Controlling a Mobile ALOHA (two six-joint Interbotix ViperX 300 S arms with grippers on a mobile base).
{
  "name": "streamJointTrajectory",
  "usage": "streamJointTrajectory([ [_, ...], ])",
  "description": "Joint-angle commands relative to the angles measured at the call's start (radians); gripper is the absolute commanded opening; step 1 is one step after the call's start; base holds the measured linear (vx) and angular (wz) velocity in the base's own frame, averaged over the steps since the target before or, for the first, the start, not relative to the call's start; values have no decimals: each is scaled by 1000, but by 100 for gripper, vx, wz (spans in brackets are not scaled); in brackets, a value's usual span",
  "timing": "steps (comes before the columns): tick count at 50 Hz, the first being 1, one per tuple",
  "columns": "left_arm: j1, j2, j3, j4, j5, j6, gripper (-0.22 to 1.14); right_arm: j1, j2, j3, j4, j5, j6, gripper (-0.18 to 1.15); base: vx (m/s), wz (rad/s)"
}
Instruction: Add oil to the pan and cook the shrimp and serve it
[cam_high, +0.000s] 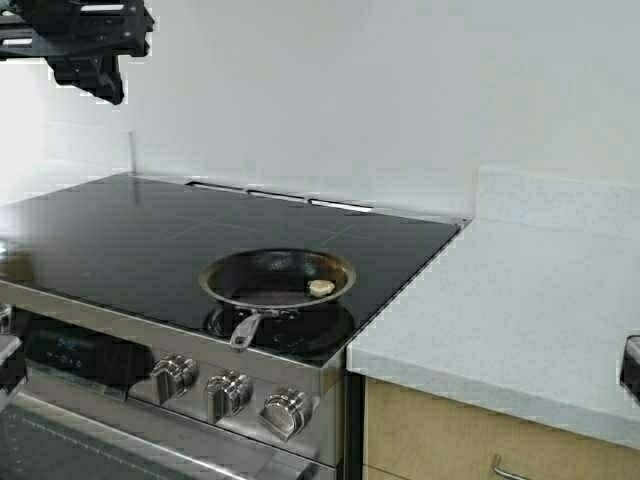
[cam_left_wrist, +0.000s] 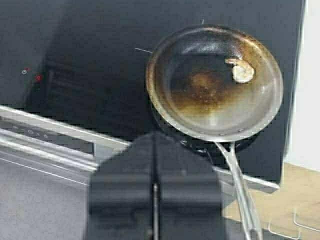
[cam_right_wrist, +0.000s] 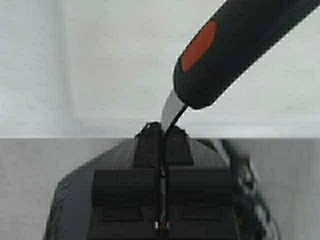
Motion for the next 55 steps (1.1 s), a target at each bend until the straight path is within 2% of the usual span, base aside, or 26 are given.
streamJointTrajectory([
  [1, -2, -8, -15, -2, -3, 2, 3, -35, 51, -29, -12, 0, 18, 8, 0, 0],
  [19, -2, 6, -11, -5, -6, -2, 3, -107, 238, -83, 3, -103, 25, 8, 0, 0],
  [41, -2, 67, -20, -6, -28, -2, 3, -115, 379, -176, 32, -118, 23, 11, 0, 0],
  [46, -2, 72, -21, -5, -29, -3, 3, -115, 383, -198, 43, -118, 25, 25, 0, 0],
  [55, -2, 72, -15, -5, -29, -3, 3, -117, 387, -232, 95, -130, 31, 82, 0, 0],
])
